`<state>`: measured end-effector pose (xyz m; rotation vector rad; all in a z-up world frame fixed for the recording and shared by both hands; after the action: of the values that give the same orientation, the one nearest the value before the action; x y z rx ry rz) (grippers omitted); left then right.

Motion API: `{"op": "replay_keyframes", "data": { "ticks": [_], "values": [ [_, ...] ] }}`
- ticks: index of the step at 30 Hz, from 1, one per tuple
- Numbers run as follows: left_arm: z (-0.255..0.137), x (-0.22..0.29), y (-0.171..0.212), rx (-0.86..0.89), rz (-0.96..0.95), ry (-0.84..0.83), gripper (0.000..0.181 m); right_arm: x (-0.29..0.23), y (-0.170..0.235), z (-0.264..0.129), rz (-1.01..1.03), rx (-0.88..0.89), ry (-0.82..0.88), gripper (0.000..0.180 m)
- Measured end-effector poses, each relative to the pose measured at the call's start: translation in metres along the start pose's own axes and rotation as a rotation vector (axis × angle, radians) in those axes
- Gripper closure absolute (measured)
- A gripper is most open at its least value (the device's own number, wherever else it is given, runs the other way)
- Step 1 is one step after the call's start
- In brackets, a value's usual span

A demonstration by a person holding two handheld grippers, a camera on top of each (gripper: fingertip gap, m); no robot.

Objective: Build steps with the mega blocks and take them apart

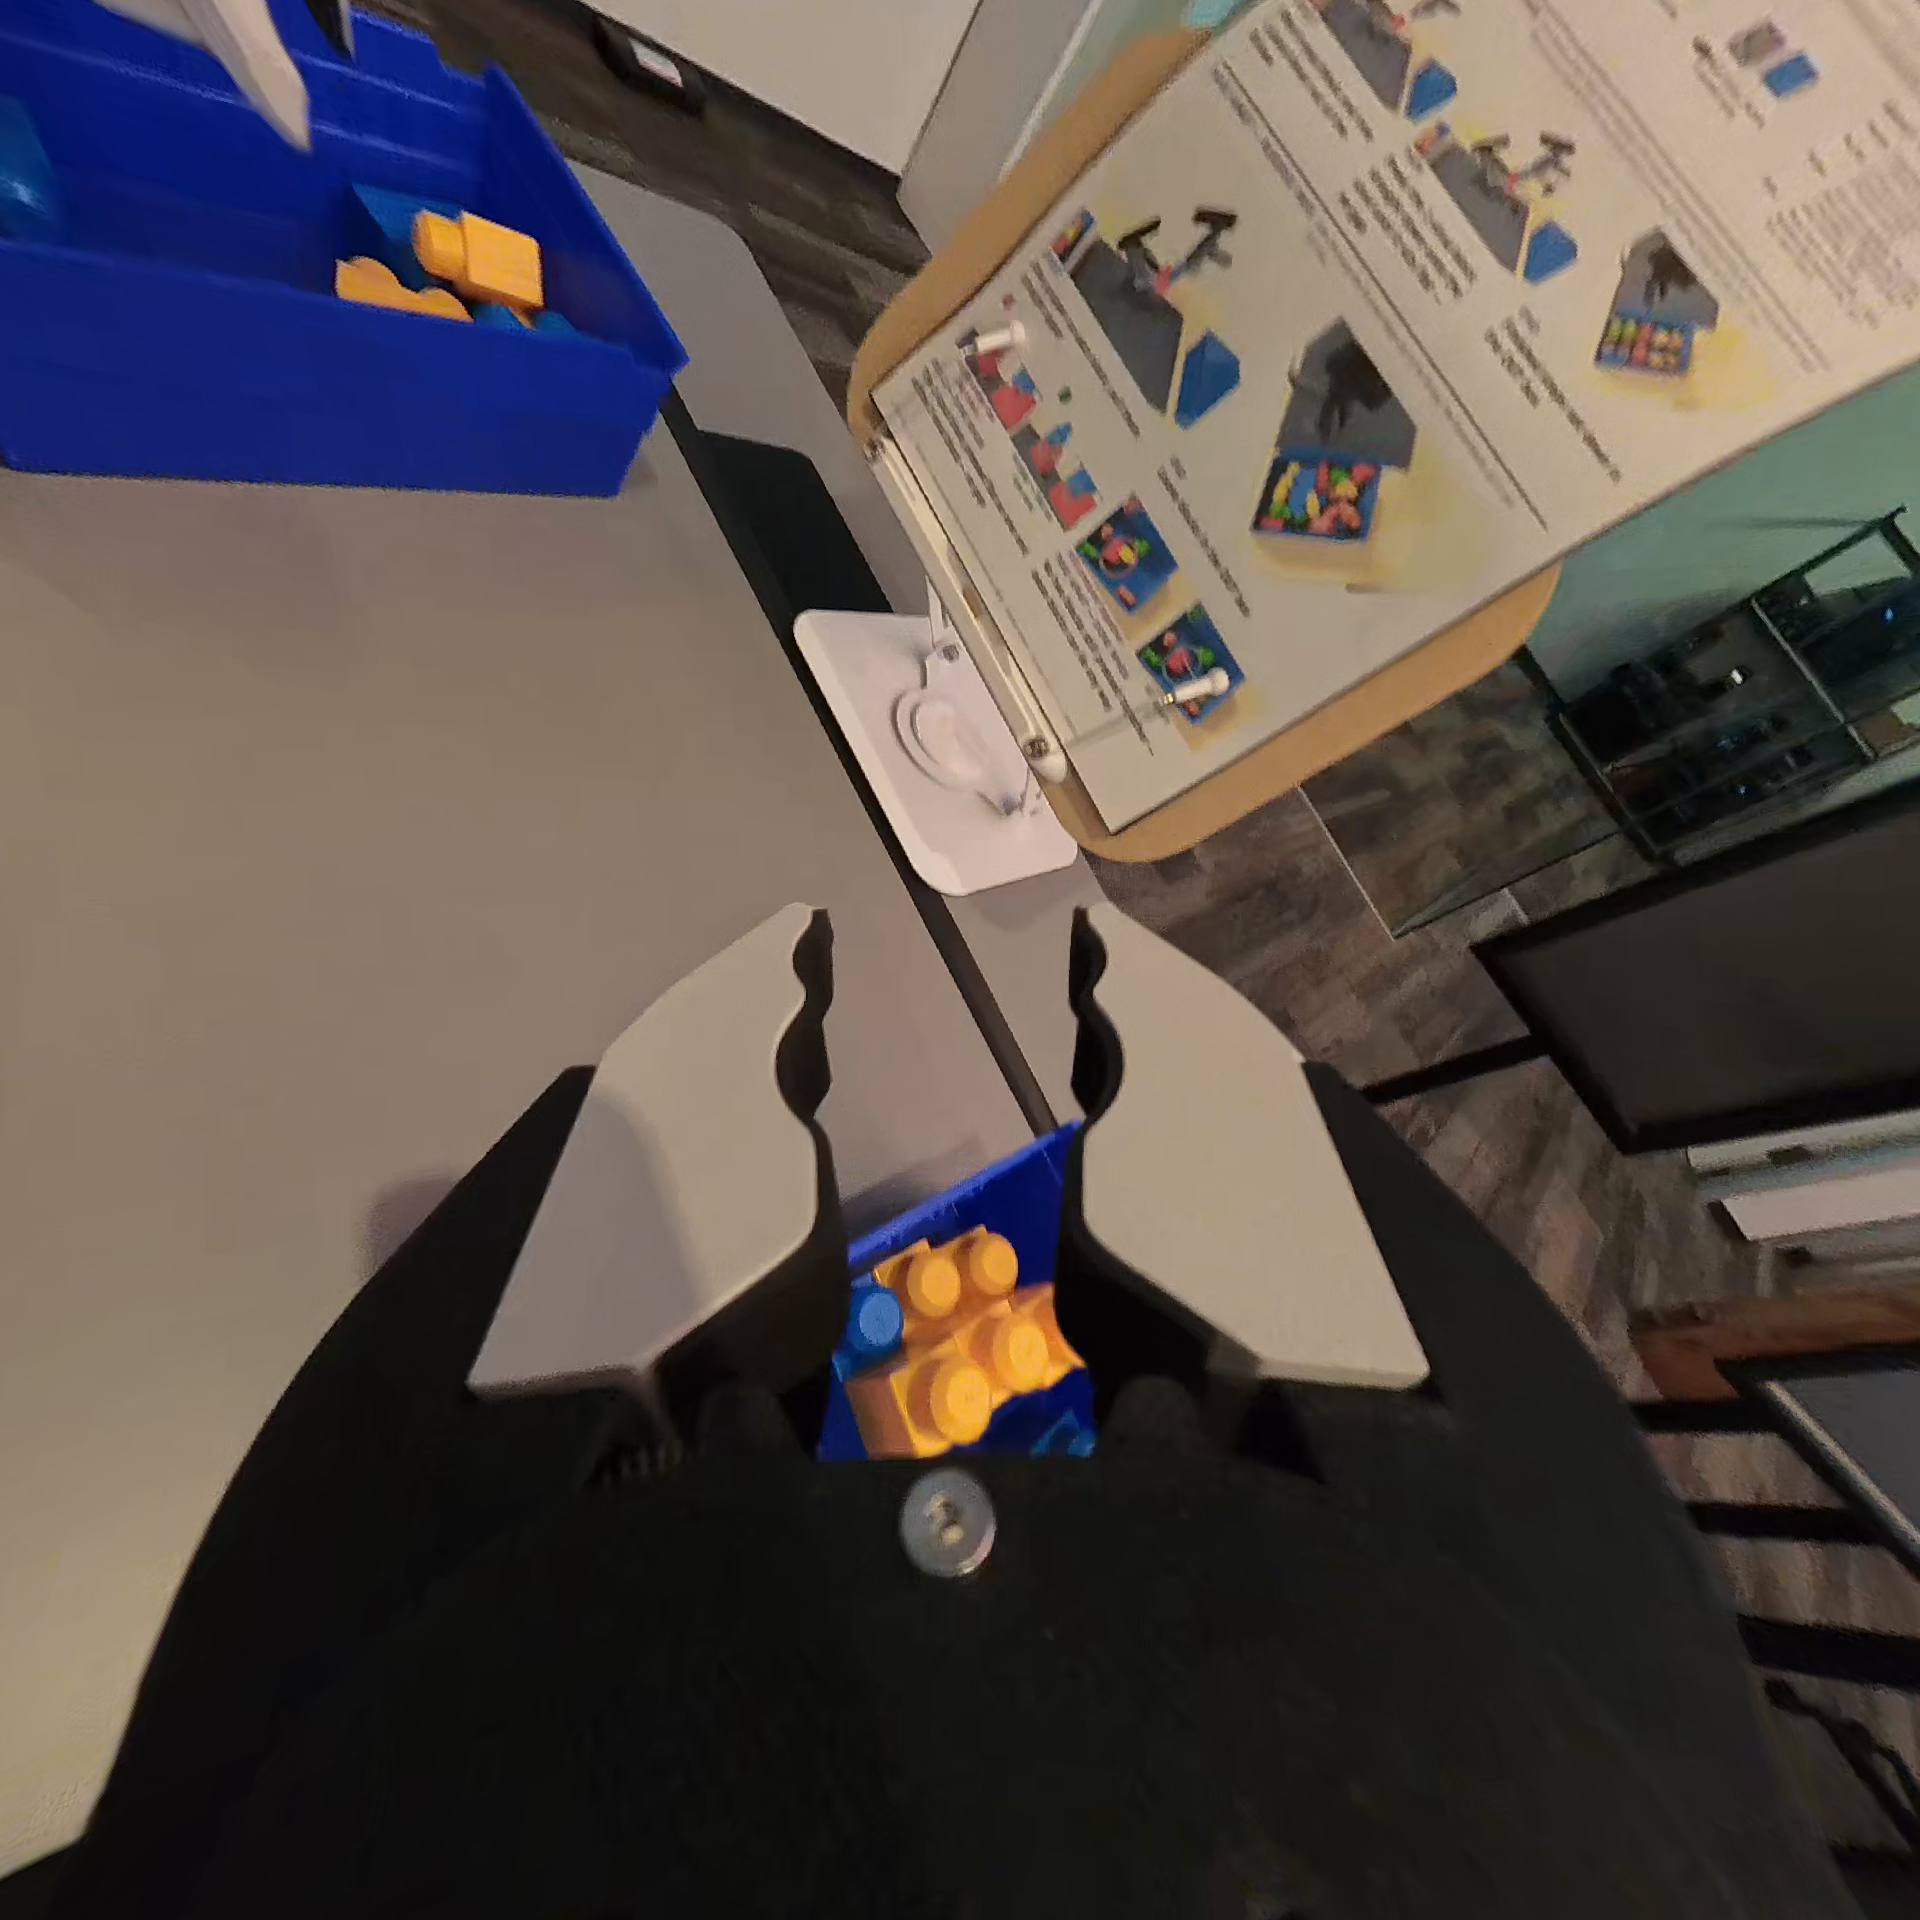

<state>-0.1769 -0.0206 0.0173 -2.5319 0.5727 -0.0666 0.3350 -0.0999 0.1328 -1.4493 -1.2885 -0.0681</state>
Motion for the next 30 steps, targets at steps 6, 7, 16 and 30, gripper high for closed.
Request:
{"op": "replay_keyframes", "data": {
  "ticks": [6,7,16,30],
  "values": [
    [0.052,-0.016,0.015,-0.2,-0.097,-0.036,0.093,-0.022,-0.003,0.017,-0.013,0.057,-0.112,0.135],
    [0.056,-0.016,0.015,-0.215,-0.114,-0.039,0.094,-0.024,0.0,0.019,-0.022,0.041,-0.114,0.135],
    [0.088,-0.021,0.021,-0.321,-0.188,-0.084,0.099,-0.032,0.015,0.037,-0.038,-0.005,-0.198,0.135],
    [0.054,-0.023,0.029,-0.367,-0.163,-0.014,0.113,-0.038,0.021,0.054,0.072,-0.039,-0.279,0.135]
  ]
}}
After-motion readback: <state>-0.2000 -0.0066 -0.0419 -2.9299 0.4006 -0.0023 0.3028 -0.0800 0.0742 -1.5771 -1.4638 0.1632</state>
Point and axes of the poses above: each gripper's, where its closed fingertips meet, z out along the fingers, y out of its underside, x = y × z across the jaws, the point moved 8 cm from there along -z, back along the fingers, and after that the axes turned 8 degrees about -z, right-handed, at the moved point
